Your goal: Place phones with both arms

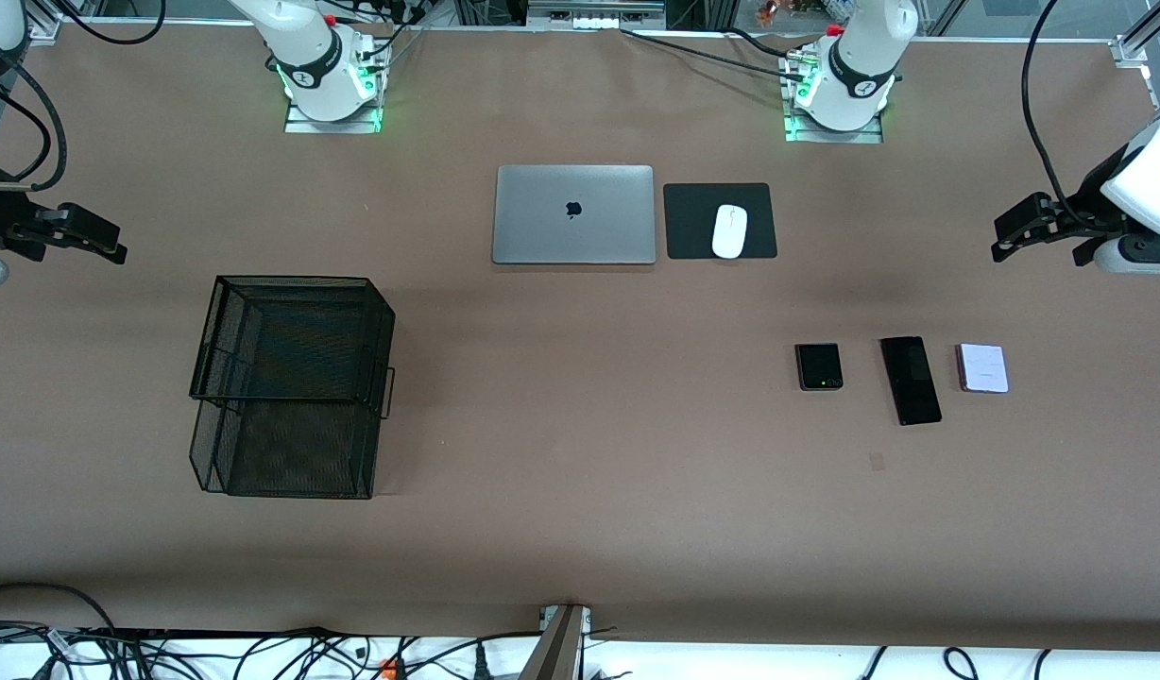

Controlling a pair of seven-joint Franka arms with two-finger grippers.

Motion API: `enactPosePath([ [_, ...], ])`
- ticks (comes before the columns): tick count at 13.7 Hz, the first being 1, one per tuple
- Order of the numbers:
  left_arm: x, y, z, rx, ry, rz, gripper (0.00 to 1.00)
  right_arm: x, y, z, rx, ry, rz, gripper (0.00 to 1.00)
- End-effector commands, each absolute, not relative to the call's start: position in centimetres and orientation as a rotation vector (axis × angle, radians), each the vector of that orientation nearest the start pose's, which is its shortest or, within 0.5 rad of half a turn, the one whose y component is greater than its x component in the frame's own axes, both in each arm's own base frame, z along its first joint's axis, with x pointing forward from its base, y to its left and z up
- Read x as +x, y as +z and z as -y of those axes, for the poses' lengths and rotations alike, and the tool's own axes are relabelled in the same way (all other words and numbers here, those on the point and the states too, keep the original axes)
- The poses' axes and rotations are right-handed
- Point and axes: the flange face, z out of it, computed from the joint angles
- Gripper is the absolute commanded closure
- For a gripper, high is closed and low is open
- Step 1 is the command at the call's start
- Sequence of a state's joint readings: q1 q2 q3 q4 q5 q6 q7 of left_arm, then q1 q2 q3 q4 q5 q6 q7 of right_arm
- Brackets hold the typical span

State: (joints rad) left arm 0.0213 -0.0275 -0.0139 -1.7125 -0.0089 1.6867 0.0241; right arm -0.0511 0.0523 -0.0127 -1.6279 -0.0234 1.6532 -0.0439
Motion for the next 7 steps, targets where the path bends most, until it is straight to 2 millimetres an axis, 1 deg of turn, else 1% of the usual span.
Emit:
enactPosePath([
  [1, 56.0, 56.7, 0.0, -3.162, 0.137, -0.039, 0.0, 56.8, 58.3, 3.9, -3.166, 0.046, -0.048, 0.0],
  [2, 56.0, 56.4, 0.2, -3.174, 0.169, -0.04, 0.0, 56.9, 58.0, 3.8, -3.164, 0.053, -0.045, 0.0],
  [3, 56.4, 55.6, 0.4, -3.173, 0.191, -0.044, 0.0, 56.9, 58.0, 3.8, -3.164, 0.053, -0.045, 0.0],
  [4, 57.2, 54.8, 1.2, -3.169, 0.209, -0.066, 0.0, 56.9, 58.1, 3.8, -3.164, 0.05, -0.045, 0.0],
  [5, 57.8, 54.9, 1.7, -3.165, 0.204, -0.091, 0.0, 56.8, 58.2, 3.9, -3.164, 0.046, -0.048, 0.0],
  [6, 57.9, 54.6, 1.8, -3.168, 0.216, -0.091, 0.0, 56.8, 58.2, 3.9, -3.164, 0.048, -0.045, 0.0],
  [7, 57.9, 54.3, 2.4, -3.166, 0.226, -0.108, 0.0, 56.8, 58.3, 3.9, -3.164, 0.046, -0.045, 0.0],
])
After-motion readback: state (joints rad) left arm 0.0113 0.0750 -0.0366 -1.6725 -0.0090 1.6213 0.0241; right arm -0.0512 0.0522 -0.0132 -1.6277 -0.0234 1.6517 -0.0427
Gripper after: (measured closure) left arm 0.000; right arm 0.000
